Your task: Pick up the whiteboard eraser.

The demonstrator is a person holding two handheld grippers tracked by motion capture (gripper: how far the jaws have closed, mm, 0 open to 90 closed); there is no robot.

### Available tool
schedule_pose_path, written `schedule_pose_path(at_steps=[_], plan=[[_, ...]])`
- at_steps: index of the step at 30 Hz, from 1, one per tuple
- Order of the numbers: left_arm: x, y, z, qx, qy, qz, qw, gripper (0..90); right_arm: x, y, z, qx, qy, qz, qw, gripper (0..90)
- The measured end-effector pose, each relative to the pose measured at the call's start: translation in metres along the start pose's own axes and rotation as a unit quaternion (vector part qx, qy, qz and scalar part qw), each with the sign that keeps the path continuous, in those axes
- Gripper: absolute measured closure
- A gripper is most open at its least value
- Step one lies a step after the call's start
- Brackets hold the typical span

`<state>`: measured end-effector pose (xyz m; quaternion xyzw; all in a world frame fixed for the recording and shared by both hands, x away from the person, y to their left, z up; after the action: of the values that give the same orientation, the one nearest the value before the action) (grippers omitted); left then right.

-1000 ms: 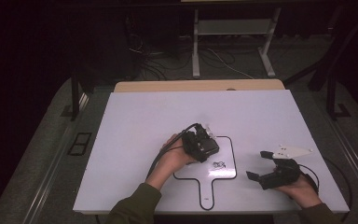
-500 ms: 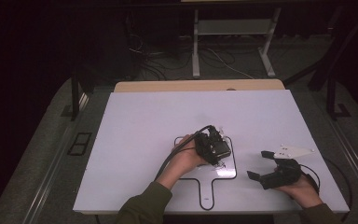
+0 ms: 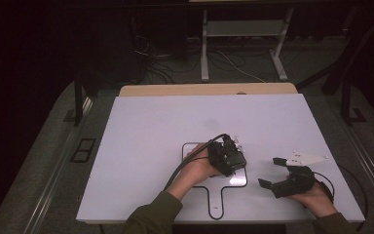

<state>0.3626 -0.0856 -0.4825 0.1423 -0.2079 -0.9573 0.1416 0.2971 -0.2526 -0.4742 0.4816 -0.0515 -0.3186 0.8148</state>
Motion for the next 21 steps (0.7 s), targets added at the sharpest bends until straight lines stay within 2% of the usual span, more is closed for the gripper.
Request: schedule_pose_path(at_steps=[2, 5, 6, 9, 12, 18, 20, 21], plan=[[-0.007, -0.003, 0.000, -0.002, 0.012, 0.003, 0.9999, 38.9, 0.000, 0.000, 0.000, 0.000, 0.000, 0.000, 1.0000, 0.0], [-0.016, -0.009, 0.001, -0.007, 0.018, 0.016, 0.9997, 38.9, 0.000, 0.000, 0.000, -0.001, 0.000, 0.001, 1.0000, 0.0], [-0.019, -0.011, 0.002, -0.009, 0.021, 0.012, 0.9997, 38.9, 0.001, 0.000, 0.000, -0.001, 0.000, 0.001, 1.0000, 0.0], [-0.019, -0.013, 0.003, -0.009, 0.022, 0.015, 0.9996, 38.9, 0.000, 0.000, 0.000, -0.001, -0.001, 0.000, 1.0000, 0.0], [-0.012, -0.012, 0.003, -0.008, 0.012, 0.018, 0.9997, 38.9, 0.000, 0.000, 0.000, -0.001, -0.001, 0.000, 1.0000, 0.0], [0.009, -0.004, 0.004, -0.001, -0.004, -0.006, 1.0000, 38.9, 0.000, 0.000, 0.000, -0.001, 0.000, 0.001, 1.0000, 0.0], [0.009, -0.003, 0.004, 0.000, -0.005, -0.010, 0.9999, 38.9, 0.000, 0.000, 0.000, -0.001, -0.001, 0.001, 1.0000, 0.0], [0.008, -0.004, 0.004, 0.000, -0.008, -0.004, 1.0000, 38.9, 0.000, 0.000, 0.000, -0.001, -0.001, 0.001, 1.0000, 0.0]])
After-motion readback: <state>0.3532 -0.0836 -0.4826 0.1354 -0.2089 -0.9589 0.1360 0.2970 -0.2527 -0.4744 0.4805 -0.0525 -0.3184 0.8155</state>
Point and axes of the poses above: each handheld gripper's, and its own axes: z roughly backward along the jaws, y roughly out of its top, x roughly to its right, the point moved 7 cm from there along -z, roughly forward along the jaws, and after that the axes turned 9 degrees about y, right-handed, at the moved point
